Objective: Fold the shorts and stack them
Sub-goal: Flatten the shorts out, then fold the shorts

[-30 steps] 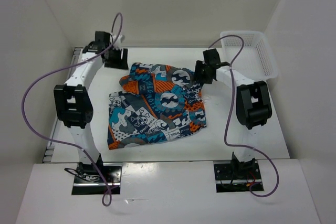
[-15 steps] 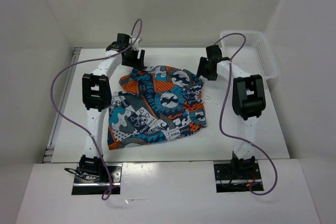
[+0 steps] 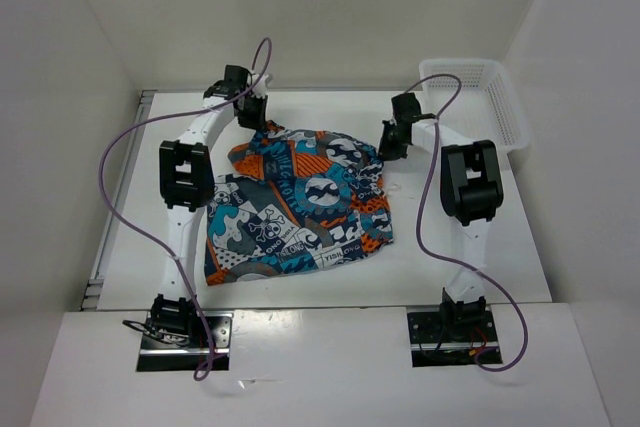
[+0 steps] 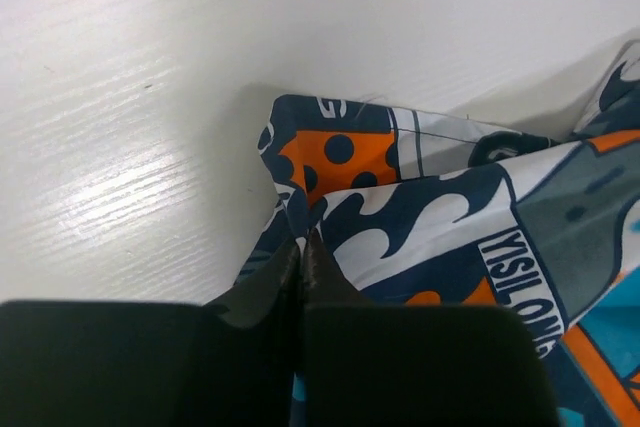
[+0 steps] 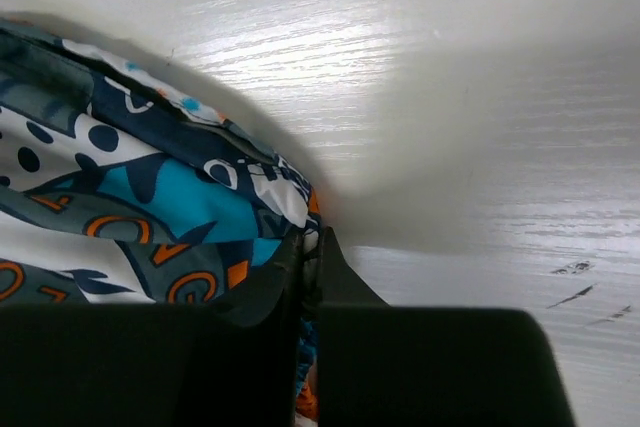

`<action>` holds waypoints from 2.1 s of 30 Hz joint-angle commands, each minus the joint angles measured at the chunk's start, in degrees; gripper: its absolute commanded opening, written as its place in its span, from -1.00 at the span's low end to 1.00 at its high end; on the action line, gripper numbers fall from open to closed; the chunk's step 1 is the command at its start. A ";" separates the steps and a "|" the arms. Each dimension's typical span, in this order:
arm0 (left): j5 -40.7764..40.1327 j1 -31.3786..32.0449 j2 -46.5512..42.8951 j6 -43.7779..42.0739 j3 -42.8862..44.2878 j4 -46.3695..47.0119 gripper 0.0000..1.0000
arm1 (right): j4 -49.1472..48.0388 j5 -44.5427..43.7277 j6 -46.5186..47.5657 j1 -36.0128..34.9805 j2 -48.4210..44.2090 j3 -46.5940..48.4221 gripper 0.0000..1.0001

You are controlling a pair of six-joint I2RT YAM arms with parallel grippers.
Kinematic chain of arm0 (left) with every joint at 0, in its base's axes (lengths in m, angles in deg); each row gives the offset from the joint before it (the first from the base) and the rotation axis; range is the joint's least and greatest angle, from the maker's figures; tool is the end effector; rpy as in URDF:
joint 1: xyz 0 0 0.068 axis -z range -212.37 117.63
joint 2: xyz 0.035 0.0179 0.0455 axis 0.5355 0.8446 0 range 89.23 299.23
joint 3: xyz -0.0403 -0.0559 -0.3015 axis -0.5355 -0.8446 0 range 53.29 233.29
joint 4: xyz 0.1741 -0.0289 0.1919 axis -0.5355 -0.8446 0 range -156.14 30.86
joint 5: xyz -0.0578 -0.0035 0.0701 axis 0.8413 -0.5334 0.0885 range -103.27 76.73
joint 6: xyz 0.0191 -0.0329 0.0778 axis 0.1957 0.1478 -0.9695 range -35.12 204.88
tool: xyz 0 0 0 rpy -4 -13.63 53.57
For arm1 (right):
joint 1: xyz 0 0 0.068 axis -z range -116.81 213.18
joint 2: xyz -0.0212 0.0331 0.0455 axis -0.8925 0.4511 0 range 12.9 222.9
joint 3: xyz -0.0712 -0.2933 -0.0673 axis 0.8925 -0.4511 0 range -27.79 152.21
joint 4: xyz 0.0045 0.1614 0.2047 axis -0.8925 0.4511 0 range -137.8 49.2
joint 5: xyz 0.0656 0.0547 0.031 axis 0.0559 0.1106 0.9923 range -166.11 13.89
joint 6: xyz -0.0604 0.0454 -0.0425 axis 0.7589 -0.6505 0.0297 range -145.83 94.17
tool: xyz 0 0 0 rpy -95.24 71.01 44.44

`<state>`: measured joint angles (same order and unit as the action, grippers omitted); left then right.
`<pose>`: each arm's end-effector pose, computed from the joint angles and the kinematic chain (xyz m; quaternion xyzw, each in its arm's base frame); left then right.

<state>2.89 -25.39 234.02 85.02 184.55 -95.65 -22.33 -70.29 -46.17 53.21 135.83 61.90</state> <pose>0.6055 -0.0957 0.1755 0.1035 0.9260 -0.1529 0.3294 0.4901 0.0941 0.1544 0.0732 0.9590 0.1176 0.2471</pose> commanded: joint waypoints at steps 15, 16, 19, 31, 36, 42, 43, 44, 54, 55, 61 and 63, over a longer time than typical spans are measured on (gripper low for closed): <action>-3.07 -3.56 -31.71 -0.14 -12.30 2.05 -0.79 | -7.54 -5.19 6.71 -6.61 -24.48 -7.15 -1.00; -2.55 -3.56 -34.20 -0.14 -22.44 2.06 -0.71 | -8.33 -5.21 7.32 -7.76 -26.50 -8.38 -1.00; -2.54 -2.51 -41.07 -0.14 -36.82 -0.13 -0.48 | -9.82 -4.17 6.81 -12.24 -28.00 -14.53 -1.00; 6.95 -7.68 -51.19 -0.14 -55.17 -6.39 -0.19 | -10.36 -6.26 6.88 -16.65 -29.68 -27.63 -1.00; 8.96 -12.78 -45.67 -0.14 -41.81 -1.29 0.23 | -11.50 -6.88 6.89 -16.65 -29.16 -29.30 -1.00; 7.83 -12.78 -25.99 -0.14 -27.05 -6.27 0.33 | -12.11 -6.88 6.89 -16.65 -26.26 -28.52 -1.00; 8.44 -12.78 -23.53 -0.14 -25.02 -7.60 0.33 | -11.33 -6.88 6.89 -16.65 -26.25 -27.65 -1.00; 8.45 -13.31 -19.85 -0.14 -22.48 -8.65 0.33 | -11.32 -7.49 6.89 -16.65 -26.25 -27.12 -1.00; 7.30 -9.45 -15.15 -0.14 -26.22 -9.19 0.27 | -10.71 -8.02 7.51 -16.65 -26.25 -27.11 -1.00; 6.69 -9.44 -16.11 -0.14 -27.28 -9.19 0.18 | -10.71 -8.02 7.51 -16.65 -26.25 -27.11 -1.00; 9.68 -9.44 -23.74 -0.14 -33.61 -6.22 -0.16 | -10.18 -9.25 7.51 -16.65 -26.25 -27.11 -1.00; 10.20 -9.44 -26.21 -0.14 -34.84 -5.68 -0.22 | -10.18 -9.25 8.03 -16.65 -26.25 -27.11 -1.00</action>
<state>11.15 -34.35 214.16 85.15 150.70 -102.56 -31.93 -77.72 -39.57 36.33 109.47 33.27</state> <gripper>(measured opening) 0.400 0.033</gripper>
